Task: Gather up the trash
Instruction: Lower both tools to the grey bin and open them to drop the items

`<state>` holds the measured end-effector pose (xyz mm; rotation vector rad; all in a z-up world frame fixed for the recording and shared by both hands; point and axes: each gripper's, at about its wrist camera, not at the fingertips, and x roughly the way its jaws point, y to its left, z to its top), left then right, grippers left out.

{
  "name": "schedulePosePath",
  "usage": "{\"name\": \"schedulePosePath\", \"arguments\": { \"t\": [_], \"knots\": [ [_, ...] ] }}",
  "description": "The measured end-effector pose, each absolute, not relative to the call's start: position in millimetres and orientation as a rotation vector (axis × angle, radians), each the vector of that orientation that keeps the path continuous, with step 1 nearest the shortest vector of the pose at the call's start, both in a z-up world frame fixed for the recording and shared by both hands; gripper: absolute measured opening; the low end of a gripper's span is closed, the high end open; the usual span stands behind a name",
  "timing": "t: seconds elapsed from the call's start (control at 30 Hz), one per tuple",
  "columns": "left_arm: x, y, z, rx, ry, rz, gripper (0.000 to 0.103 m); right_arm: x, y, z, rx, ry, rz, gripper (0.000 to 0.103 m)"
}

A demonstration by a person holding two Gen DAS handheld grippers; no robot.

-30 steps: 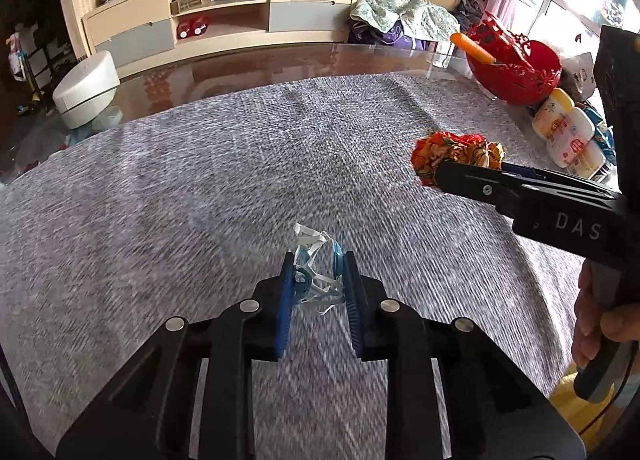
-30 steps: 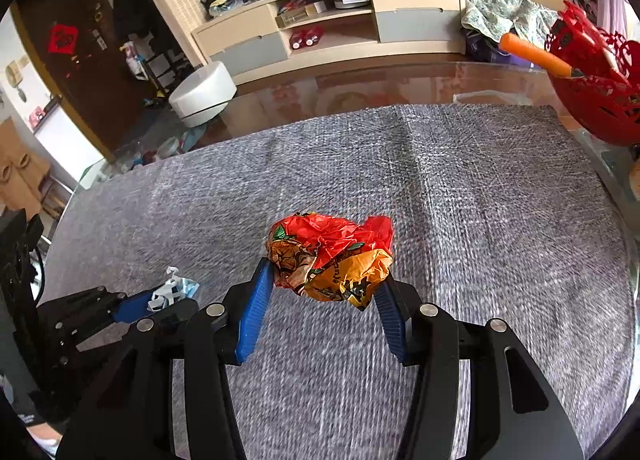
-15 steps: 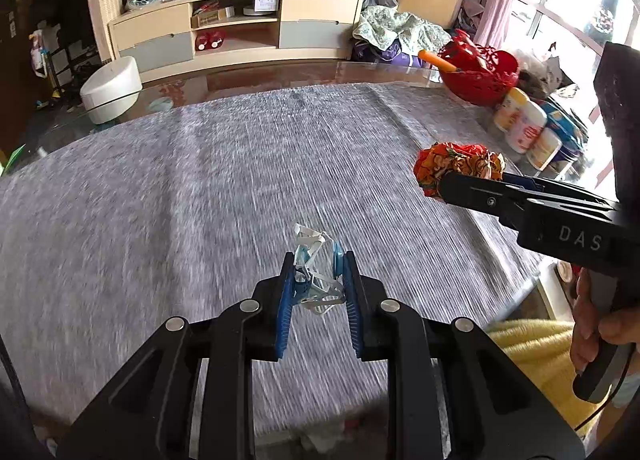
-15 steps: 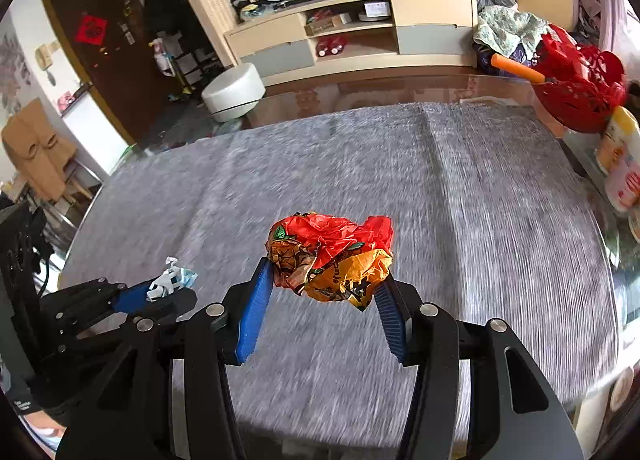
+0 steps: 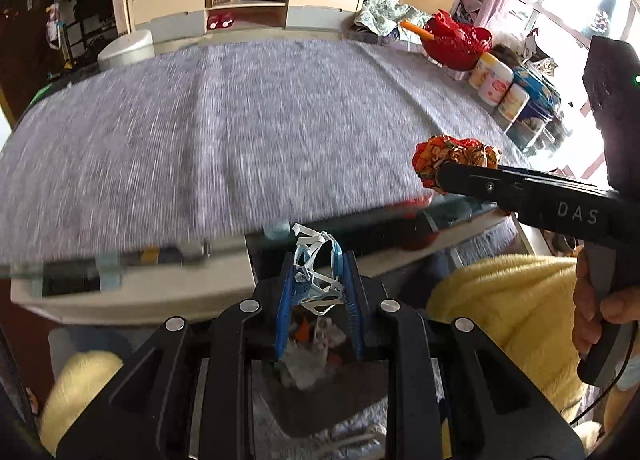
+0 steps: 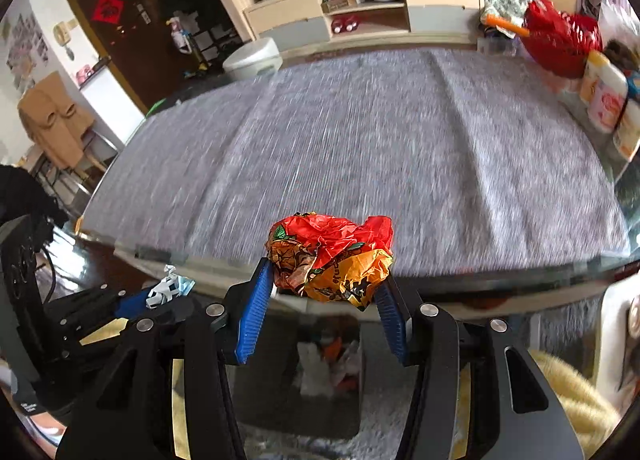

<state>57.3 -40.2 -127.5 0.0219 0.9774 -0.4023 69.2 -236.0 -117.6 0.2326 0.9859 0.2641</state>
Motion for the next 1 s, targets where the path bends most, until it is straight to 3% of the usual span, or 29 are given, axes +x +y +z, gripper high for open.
{"name": "schedulePosePath", "arguments": {
  "t": [0.43, 1.0],
  "knots": [
    [8, -29, -191, -0.001, 1.095, -0.393, 0.022, 29, -215, -173, 0.233, 1.077, 0.261, 0.052],
    [6, -34, -249, -0.02, 1.236, -0.399, 0.026, 25, -193, -241, 0.201, 1.215, 0.276, 0.054]
  ]
}}
